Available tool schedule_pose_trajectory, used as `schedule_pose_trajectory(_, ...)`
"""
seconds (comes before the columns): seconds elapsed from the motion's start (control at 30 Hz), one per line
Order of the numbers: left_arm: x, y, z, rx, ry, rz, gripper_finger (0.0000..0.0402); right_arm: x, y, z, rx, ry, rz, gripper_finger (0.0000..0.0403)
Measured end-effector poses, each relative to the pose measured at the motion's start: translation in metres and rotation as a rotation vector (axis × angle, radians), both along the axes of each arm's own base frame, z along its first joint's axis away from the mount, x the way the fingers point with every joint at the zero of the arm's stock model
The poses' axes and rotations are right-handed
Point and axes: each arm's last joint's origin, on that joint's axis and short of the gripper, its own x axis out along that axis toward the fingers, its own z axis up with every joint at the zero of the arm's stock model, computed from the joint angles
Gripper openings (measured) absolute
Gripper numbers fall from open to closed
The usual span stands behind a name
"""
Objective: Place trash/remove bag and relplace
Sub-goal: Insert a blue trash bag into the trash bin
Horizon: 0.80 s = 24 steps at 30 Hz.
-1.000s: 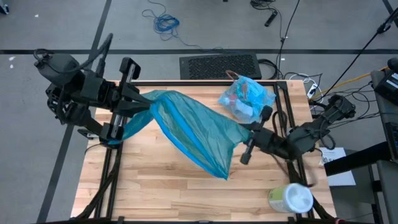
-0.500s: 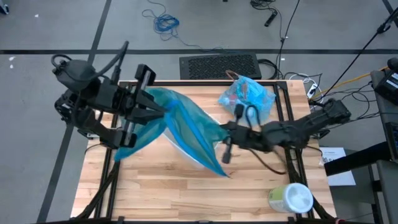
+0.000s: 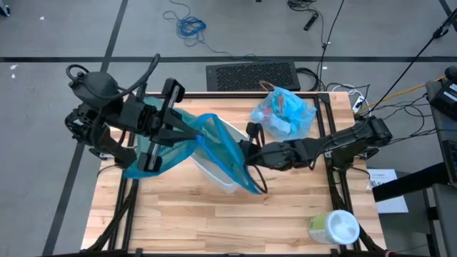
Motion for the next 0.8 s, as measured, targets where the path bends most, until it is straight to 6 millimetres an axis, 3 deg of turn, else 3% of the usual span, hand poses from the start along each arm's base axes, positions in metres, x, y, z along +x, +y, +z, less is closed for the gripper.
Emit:
schedule_pose_trajectory(0.23,0.000,0.000,-0.002,0.002,0.028,0.018,0.0000,-0.021,0.017,0.000,-0.016,0.110,0.053,0.0027)
schedule_pose_trajectory(0.6,0.015,-0.002,-0.012,-0.001,0.096,0.088,0.0000,-0.042,0.021,0.014,0.021,0.092,0.054,0.0195)
schedule_pose_trajectory(0.8,0.014,-0.001,-0.011,0.004,0.089,0.116,0.0000,-0.068,0.030,0.037,0.042,0.020,0.113,0.0250)
